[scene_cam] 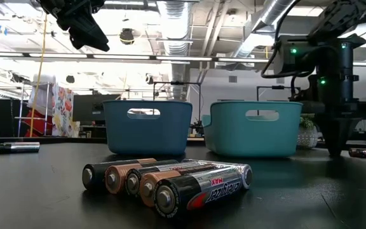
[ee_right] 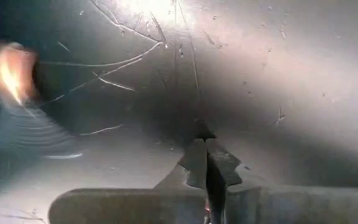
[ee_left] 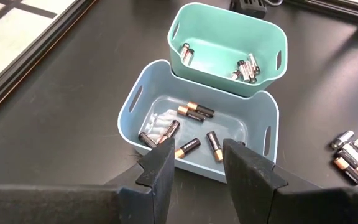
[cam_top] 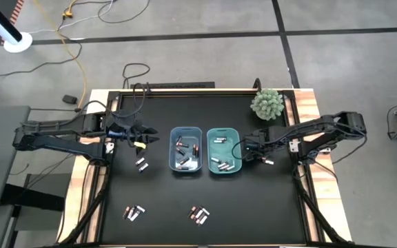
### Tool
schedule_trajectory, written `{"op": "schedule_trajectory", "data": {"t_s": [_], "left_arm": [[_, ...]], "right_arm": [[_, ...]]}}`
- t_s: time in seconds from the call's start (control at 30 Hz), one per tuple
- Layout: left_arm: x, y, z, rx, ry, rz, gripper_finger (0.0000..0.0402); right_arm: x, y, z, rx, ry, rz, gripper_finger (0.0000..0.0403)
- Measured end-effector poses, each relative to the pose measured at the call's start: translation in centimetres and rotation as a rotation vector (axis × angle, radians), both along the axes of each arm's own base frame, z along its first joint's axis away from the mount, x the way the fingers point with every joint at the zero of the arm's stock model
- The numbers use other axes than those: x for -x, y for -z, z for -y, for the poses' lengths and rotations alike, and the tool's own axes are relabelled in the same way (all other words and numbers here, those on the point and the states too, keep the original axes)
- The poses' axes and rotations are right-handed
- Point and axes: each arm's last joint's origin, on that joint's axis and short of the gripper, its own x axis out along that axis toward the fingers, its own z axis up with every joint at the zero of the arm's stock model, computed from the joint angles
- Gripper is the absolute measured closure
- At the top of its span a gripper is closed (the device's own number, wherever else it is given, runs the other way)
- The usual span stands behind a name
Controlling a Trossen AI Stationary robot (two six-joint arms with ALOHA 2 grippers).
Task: Sort batteries
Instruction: Put the black battery into the blue bin
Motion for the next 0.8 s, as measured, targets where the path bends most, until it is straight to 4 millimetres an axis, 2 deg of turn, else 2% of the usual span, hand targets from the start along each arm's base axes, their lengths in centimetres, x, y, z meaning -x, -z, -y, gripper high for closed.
{"op": "schedule_trajectory", "data": {"t_s": [0.53, 0.8], "left_arm": [[0.0, 0.0, 0.0, 0.0, 0.0, 0.0, 0.0272], [0.0, 0.0, 0.0, 0.0, 0.0, 0.0, 0.0272]], "right_arm": [[0.5, -2.4, 0.2, 0.042, -0.045, 0.119, 0.0375], [2.5, -3.8, -0.1, 0.024, -0.096, 0.065, 0.037]]}}
